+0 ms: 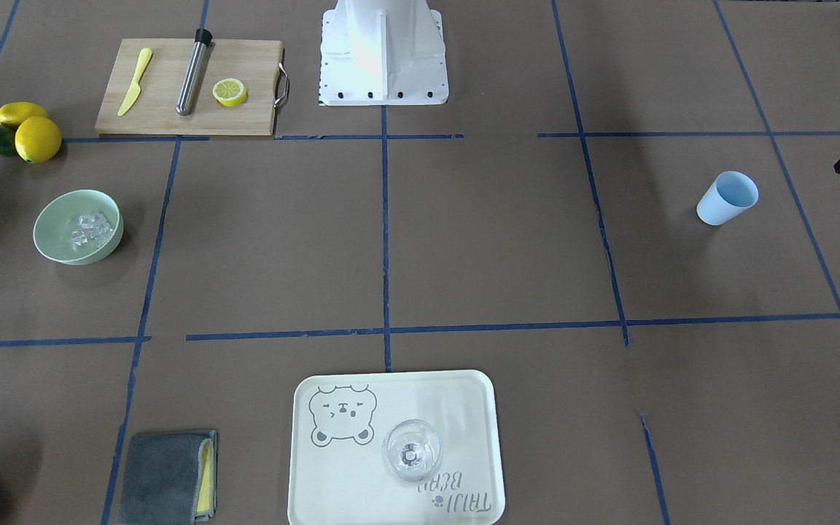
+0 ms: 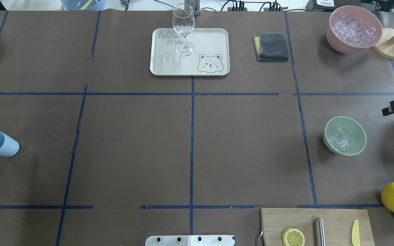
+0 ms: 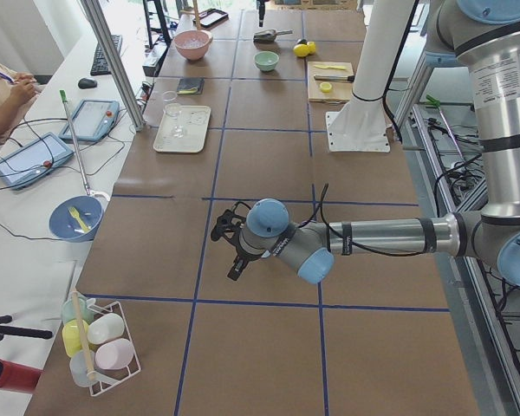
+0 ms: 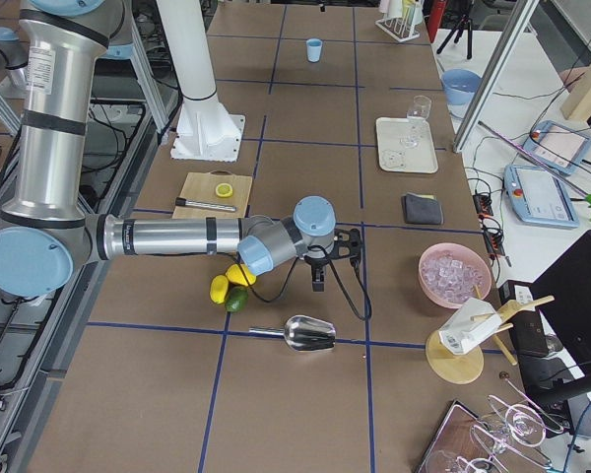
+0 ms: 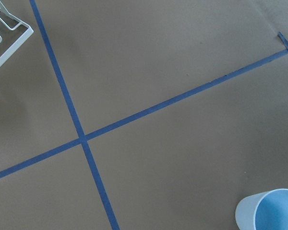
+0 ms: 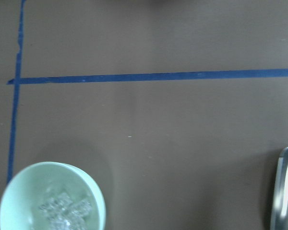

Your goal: Pour ice into bowl

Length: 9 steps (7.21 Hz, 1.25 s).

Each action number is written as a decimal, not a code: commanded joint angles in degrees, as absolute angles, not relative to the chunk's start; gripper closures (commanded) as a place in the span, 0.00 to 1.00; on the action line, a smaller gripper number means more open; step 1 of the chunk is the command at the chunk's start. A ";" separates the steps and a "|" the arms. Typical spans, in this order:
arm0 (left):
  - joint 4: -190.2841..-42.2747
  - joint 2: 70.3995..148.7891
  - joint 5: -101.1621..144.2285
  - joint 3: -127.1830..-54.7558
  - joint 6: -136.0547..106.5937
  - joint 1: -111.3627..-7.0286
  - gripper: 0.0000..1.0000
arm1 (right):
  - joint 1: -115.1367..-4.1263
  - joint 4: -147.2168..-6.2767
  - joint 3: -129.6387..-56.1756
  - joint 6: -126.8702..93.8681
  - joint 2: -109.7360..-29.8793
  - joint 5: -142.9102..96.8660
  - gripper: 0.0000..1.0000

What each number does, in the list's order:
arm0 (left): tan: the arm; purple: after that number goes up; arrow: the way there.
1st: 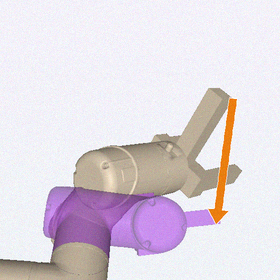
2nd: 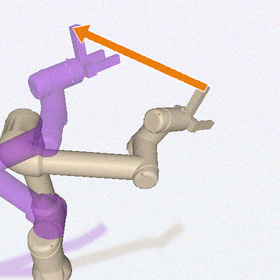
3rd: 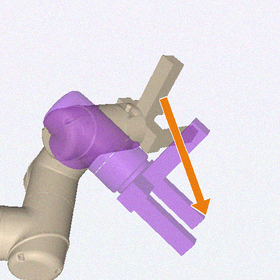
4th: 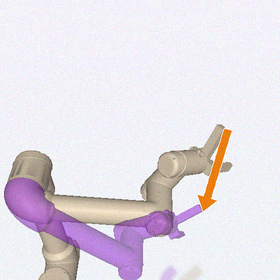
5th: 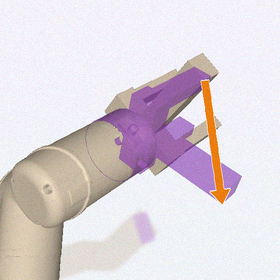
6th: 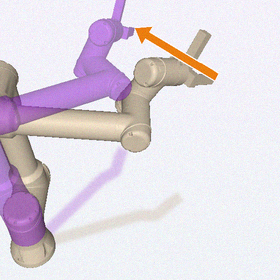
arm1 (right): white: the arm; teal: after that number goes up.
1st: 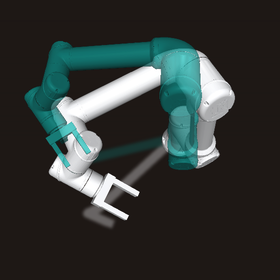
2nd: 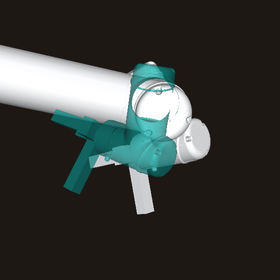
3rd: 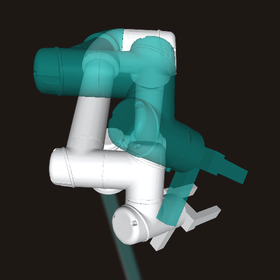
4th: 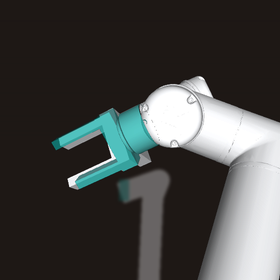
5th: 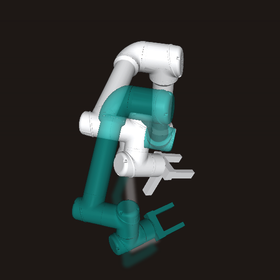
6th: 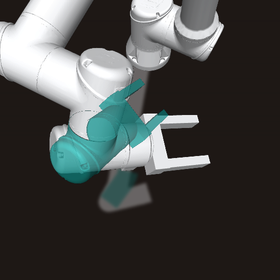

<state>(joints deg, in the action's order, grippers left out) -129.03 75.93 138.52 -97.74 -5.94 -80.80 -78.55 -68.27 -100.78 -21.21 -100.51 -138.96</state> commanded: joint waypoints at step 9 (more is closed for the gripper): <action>-84.29 80.69 133.15 -105.64 12.04 -94.48 0.00 | -88.60 -89.12 -102.04 5.21 -102.30 -137.46 0.00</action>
<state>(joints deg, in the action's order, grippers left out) -85.02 81.52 133.30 -105.39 12.23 -94.41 -89.73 -89.26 -101.59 7.12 -102.29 -137.08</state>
